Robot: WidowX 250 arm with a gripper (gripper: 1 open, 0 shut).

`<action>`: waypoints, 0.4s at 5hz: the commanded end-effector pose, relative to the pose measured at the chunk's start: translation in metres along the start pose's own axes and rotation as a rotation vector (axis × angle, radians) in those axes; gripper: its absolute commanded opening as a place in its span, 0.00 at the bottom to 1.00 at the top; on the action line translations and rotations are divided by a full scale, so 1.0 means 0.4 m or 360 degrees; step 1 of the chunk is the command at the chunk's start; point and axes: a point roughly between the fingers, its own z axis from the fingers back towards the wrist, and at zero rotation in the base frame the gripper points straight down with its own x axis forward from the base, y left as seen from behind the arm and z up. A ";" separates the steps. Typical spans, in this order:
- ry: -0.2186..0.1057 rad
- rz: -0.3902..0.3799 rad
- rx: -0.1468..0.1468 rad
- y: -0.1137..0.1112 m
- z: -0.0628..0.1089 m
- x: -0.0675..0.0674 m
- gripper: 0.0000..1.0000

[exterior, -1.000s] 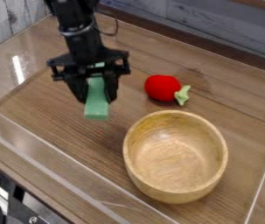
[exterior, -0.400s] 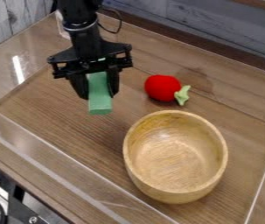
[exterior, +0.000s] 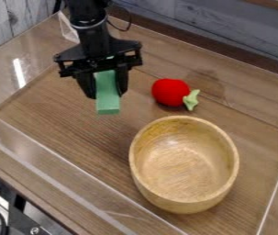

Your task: Remove the green block from the brown bowl and put it on the table

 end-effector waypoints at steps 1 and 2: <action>-0.0051 -0.0007 0.0001 0.003 -0.006 0.005 0.00; -0.0029 -0.0091 0.0008 -0.001 -0.031 0.014 0.00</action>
